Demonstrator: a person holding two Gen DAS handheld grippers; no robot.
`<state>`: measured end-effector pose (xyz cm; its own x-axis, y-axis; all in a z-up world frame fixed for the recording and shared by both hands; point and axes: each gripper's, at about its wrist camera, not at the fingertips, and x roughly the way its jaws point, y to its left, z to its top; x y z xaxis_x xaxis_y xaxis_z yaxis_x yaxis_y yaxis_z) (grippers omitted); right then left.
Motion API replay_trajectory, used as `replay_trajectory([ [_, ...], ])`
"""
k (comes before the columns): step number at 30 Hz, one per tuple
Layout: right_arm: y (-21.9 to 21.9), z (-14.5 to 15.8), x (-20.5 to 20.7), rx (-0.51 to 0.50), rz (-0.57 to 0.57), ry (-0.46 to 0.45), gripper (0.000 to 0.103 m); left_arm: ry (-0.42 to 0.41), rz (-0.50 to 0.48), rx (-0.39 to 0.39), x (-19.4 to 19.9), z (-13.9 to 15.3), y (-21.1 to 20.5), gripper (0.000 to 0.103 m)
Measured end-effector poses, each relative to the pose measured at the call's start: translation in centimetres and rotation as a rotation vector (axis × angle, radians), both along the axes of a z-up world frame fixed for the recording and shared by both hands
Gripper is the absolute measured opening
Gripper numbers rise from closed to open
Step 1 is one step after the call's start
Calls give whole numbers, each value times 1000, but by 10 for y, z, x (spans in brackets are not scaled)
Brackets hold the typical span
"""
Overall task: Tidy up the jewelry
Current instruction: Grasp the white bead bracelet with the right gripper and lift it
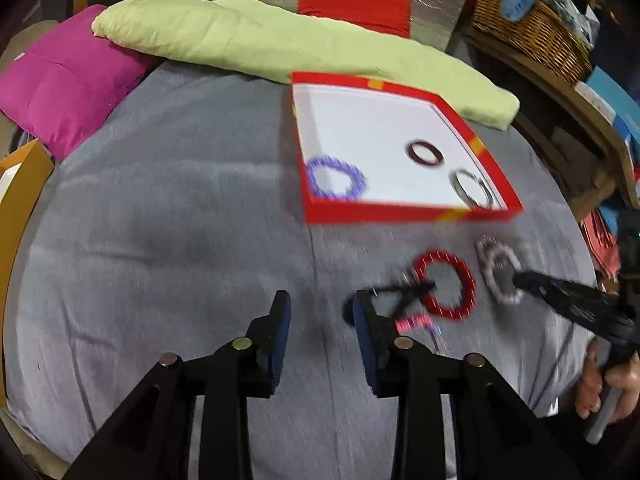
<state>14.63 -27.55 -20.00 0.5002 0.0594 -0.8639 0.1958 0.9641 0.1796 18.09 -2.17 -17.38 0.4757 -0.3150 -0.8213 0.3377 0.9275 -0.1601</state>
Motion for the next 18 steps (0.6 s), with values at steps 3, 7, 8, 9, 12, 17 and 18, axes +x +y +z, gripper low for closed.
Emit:
replay_trajectory([
  [3, 3, 5, -2, -49, -7, -19, 10, 1, -43, 27, -3, -3, -9, 37],
  [7, -3, 23, -6, -48, -33, -90, 10, 22, -77, 23, 3, -8, -13, 37],
  [8, -7, 29, -7, -28, -39, -112, 10, 29, -84, 21, 4, -10, -15, 37],
  [9, -10, 33, -7, -12, -45, -126, 10, 33, -91, 24, 6, -11, -17, 37],
  [12, -19, 44, -10, 51, -71, -192, 10, 66, -110, 34, 13, -20, -25, 37],
  [17, -15, 56, -8, 65, -74, -256, 10, 68, -117, 31, 15, -22, -30, 37],
  [18, -15, 56, -7, 73, -75, -255, 10, 67, -120, 30, 15, -22, -30, 35],
])
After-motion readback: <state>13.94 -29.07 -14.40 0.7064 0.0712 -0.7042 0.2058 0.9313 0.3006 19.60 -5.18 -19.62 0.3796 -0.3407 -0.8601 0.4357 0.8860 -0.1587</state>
